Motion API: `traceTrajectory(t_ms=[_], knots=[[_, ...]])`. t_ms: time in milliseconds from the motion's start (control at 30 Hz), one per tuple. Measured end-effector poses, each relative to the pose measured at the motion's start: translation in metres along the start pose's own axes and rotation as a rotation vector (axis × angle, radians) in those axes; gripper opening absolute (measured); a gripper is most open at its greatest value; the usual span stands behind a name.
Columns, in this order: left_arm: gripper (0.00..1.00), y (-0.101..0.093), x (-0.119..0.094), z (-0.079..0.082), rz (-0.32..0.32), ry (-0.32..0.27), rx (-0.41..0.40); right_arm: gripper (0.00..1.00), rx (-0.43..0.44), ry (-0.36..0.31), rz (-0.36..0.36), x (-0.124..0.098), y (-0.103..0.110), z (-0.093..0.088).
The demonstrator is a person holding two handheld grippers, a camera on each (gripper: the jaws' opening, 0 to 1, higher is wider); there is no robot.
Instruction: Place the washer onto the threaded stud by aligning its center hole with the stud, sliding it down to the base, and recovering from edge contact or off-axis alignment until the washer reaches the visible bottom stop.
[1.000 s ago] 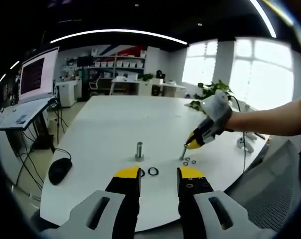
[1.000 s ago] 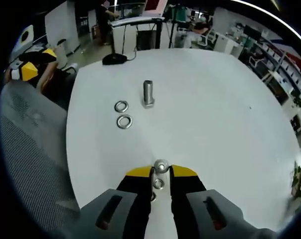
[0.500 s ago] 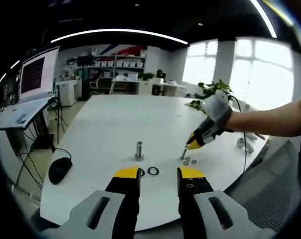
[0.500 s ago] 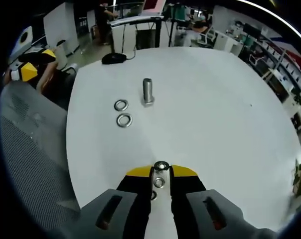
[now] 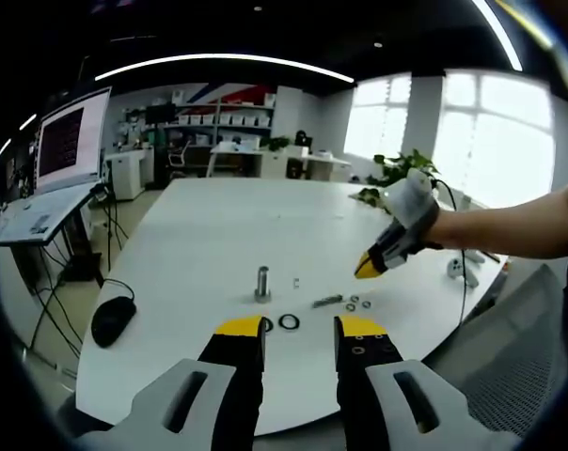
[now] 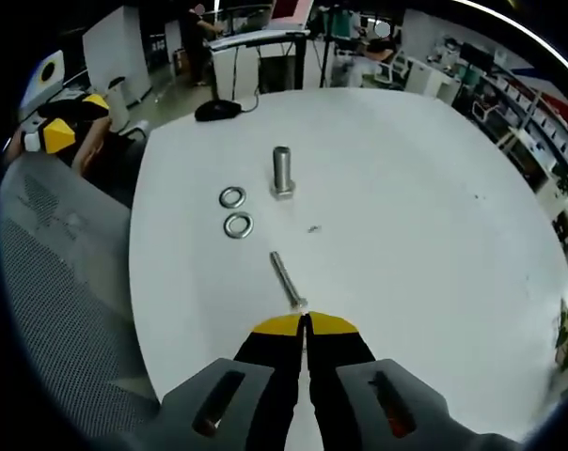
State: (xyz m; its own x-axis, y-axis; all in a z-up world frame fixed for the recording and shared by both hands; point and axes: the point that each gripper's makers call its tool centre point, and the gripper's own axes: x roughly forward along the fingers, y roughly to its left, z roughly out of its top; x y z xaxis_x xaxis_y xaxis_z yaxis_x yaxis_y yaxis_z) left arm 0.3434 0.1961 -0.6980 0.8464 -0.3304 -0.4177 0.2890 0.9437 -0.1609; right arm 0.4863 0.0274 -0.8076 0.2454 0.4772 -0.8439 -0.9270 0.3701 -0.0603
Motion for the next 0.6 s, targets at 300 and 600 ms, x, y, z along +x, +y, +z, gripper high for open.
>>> traceTrajectory(t_ms=[300, 600], knots=[[0.26, 0.001, 0.000, -0.002, 0.006, 0.009, -0.011, 0.15, -0.191, 0.005, 0.024, 0.026, 0.013, 0.019], [0.25, 0.005, 0.000, -0.003, 0.010, 0.004, -0.018, 0.14, -0.409, 0.094, 0.079, 0.060, 0.020, 0.013]])
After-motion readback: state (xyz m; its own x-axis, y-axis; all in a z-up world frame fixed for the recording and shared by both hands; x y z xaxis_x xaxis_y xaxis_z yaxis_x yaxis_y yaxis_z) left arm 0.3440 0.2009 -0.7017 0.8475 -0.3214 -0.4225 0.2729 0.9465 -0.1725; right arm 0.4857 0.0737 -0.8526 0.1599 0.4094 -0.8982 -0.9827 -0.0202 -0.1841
